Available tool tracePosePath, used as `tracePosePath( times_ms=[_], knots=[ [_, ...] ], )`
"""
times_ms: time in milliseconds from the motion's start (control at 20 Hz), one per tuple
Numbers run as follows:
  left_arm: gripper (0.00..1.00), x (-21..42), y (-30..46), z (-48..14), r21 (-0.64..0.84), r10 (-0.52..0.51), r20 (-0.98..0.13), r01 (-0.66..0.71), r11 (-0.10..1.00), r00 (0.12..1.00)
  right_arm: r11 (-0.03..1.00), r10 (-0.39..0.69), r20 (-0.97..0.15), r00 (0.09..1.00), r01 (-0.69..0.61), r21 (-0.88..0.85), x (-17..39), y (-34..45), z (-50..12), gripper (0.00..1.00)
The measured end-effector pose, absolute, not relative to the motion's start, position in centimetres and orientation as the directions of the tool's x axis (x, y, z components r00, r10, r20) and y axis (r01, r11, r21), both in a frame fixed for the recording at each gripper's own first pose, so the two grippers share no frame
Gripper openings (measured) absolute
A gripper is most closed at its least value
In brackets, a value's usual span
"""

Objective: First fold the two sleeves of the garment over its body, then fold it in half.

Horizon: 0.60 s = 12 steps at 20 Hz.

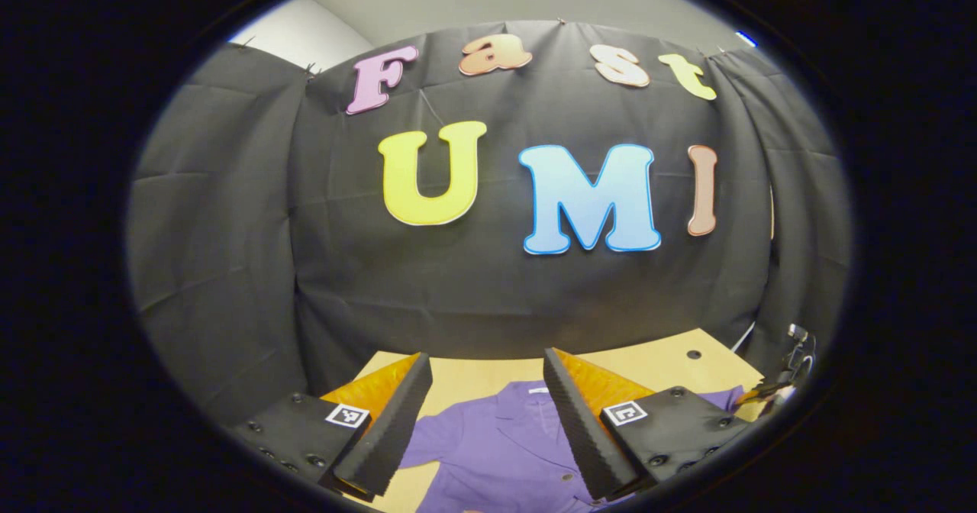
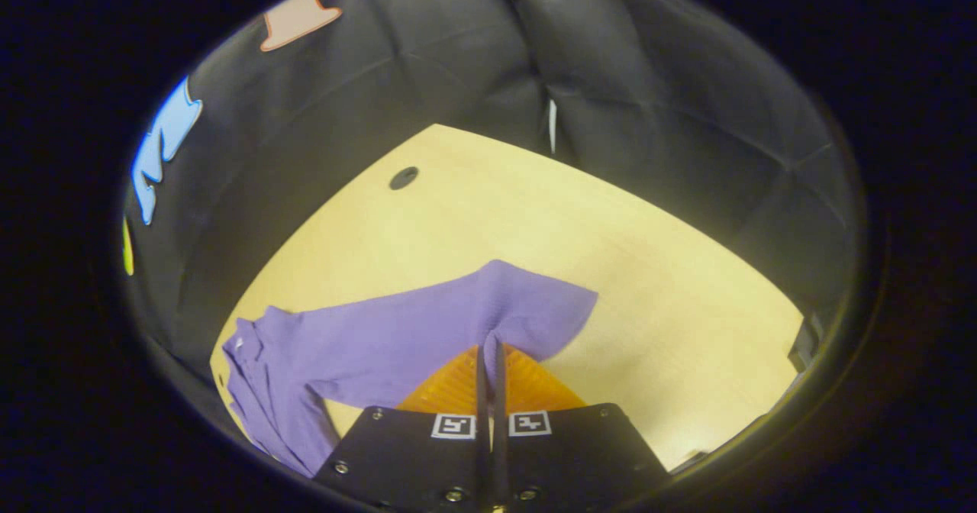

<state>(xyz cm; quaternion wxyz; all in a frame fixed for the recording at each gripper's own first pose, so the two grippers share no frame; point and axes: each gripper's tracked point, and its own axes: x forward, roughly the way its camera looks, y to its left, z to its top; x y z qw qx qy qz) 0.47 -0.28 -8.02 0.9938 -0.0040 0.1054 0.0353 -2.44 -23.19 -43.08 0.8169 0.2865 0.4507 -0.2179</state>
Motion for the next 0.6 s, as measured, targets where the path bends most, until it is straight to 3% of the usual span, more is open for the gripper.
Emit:
tracePosePath(
  times_ms=[600],
  knots=[
    [0.93,-4.2,4.5,-8.2,0.005,0.102,-0.207,-0.103,0.995,0.973,0.875,0.152,-0.793,0.590,0.292,0.385,1.9,-4.0,-37.4,0.02]
  ],
)
